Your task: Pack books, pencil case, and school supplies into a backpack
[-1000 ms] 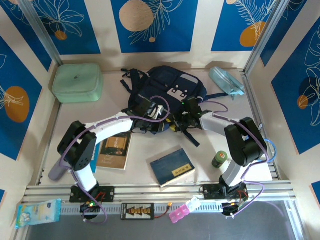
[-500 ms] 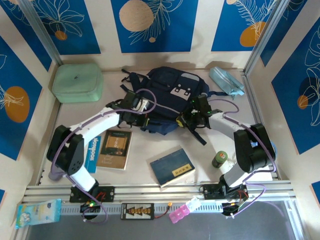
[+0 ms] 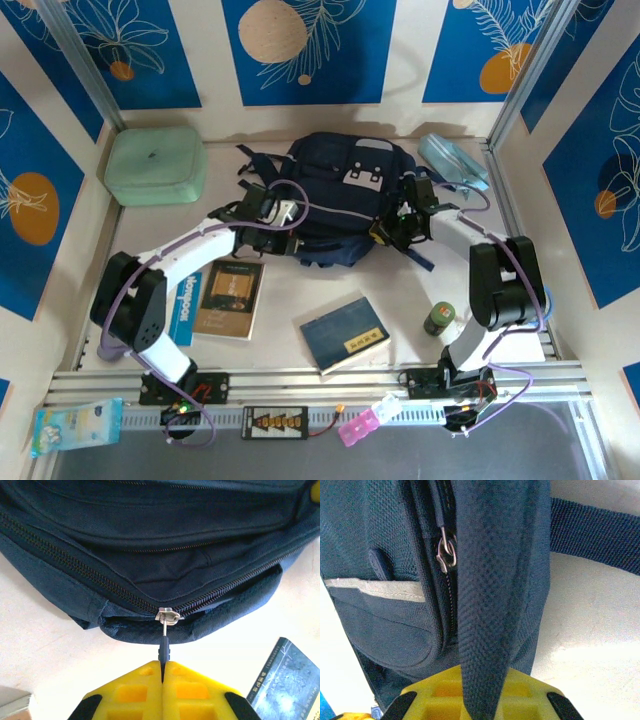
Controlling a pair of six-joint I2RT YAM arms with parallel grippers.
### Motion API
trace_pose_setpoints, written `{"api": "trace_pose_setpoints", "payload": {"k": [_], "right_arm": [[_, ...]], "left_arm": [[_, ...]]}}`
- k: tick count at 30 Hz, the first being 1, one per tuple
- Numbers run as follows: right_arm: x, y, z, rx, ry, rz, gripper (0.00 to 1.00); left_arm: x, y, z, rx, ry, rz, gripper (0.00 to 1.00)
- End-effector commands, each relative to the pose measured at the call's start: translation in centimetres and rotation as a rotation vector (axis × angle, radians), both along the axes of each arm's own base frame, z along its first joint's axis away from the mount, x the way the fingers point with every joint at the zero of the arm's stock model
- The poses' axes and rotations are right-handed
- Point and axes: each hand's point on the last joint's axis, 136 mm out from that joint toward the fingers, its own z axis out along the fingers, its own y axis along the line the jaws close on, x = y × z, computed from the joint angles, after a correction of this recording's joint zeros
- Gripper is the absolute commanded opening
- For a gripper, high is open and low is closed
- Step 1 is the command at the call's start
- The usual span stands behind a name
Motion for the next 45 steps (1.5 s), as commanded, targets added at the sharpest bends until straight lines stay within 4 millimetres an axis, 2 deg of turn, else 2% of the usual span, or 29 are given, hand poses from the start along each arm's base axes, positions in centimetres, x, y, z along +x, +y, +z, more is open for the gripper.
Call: {"api": "trace_pose_setpoints", "payload": {"k": [1, 3, 6, 9, 11, 13, 17, 21, 27, 33, 36, 39, 42, 45], "right_arm": [[2.4, -1.7, 1.4, -0.056, -0.094, 0.005, 0.10], [2.4, -2.4, 1.9, -0.069, -0.097, -0.010, 0.13], [1.6, -3.1, 3.0, -0.090, -0.101, -0.030, 0.26], [0.1, -3.3, 4.1, -0.102, -0.097, -0.046, 0.41], [-1.1, -2.9, 4.7, -0.088, -0.088, -0.049, 0.46], [-2.4, -1.9, 5.0, -0.066, -0.067, -0.051, 0.50], [-4.9, 1.5, 4.4, -0.005, -0.005, -0.044, 0.53], [-6.3, 5.0, 3.5, 0.020, 0.069, -0.043, 0.56], [-5.9, 7.7, 2.2, -0.008, 0.129, -0.056, 0.64], [-4.7, 7.1, -0.2, -0.099, 0.177, -0.148, 0.76], [-4.3, 6.7, -1.1, -0.138, 0.193, -0.176, 0.76], [-4.2, 6.7, -1.8, -0.159, 0.221, -0.173, 0.69], [-4.0, 6.8, -2.2, -0.164, 0.197, -0.158, 0.47], [-3.9, 6.2, -2.1, -0.189, 0.153, -0.161, 0.34]], "left_arm": [[-2.1, -1.3, -0.9, -0.018, 0.060, -0.030, 0.00], [-2.3, -2.0, -1.1, -0.021, 0.055, -0.025, 0.00], [-2.0, -2.1, -1.6, -0.003, 0.043, 0.013, 0.00], [-1.7, -2.2, -2.3, 0.001, 0.054, 0.040, 0.00], [-1.6, -2.4, -2.6, 0.003, 0.059, 0.044, 0.00], [-1.7, -2.6, -2.9, -0.001, 0.067, 0.041, 0.00], [-1.8, -2.6, -3.3, 0.006, 0.071, 0.036, 0.00], [-2.1, -2.4, -3.7, 0.021, 0.073, 0.031, 0.00], [-2.4, -2.0, -4.2, 0.044, 0.070, 0.027, 0.00], [-2.1, -1.5, -4.0, 0.079, 0.051, 0.036, 0.00], [-2.1, -1.2, -3.8, 0.114, 0.033, 0.024, 0.00], [-2.0, -0.6, -3.9, 0.169, 0.023, 0.020, 0.00], [-1.7, 0.6, -3.9, 0.246, 0.007, 0.031, 0.00], [-1.5, 2.3, -3.7, 0.337, -0.011, 0.047, 0.00]]}}
